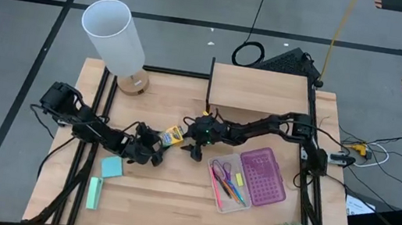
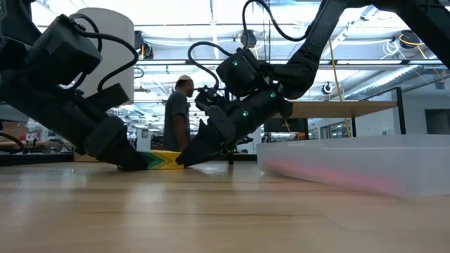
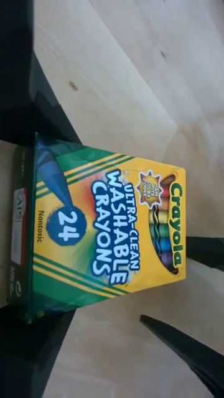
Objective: Pack school essentials
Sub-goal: Put the yellow crayon box into the purple supply box
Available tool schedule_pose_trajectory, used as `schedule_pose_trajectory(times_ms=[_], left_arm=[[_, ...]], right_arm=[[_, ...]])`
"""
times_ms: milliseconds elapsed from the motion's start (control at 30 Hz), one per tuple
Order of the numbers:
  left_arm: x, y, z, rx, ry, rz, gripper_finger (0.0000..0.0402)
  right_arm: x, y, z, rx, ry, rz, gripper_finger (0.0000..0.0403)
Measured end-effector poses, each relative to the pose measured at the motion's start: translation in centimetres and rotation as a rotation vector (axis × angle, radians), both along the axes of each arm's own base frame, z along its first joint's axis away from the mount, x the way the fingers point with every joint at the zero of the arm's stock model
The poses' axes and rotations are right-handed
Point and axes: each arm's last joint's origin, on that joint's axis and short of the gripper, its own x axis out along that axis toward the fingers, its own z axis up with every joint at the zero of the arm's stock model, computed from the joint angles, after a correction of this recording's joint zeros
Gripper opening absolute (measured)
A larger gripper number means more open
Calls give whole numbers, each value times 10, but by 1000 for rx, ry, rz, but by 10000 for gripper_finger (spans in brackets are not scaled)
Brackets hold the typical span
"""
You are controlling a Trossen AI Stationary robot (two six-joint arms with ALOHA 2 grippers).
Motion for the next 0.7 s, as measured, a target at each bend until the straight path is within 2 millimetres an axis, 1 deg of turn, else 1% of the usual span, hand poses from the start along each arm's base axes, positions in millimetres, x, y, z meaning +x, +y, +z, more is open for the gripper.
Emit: schedule_pose_trajectory(times_ms=[133, 267, 500, 633, 700], left_arm=[[0, 0, 0, 1, 1, -1, 339], [0, 0, 0, 13, 3, -14, 341], [1, -2, 5, 17, -2, -58, 326], [2, -2, 10, 20, -19, -66, 331], [2, -2, 13, 22, -31, -65, 336]], right_arm=[[-2, 0, 7, -11, 15, 7, 253], [-7, -1, 19, -60, 49, -9, 254], [-17, 1, 49, -133, 76, 36, 254], [-23, 5, 68, -193, 50, 71, 254], [-28, 8, 73, -239, 51, 72, 254]])
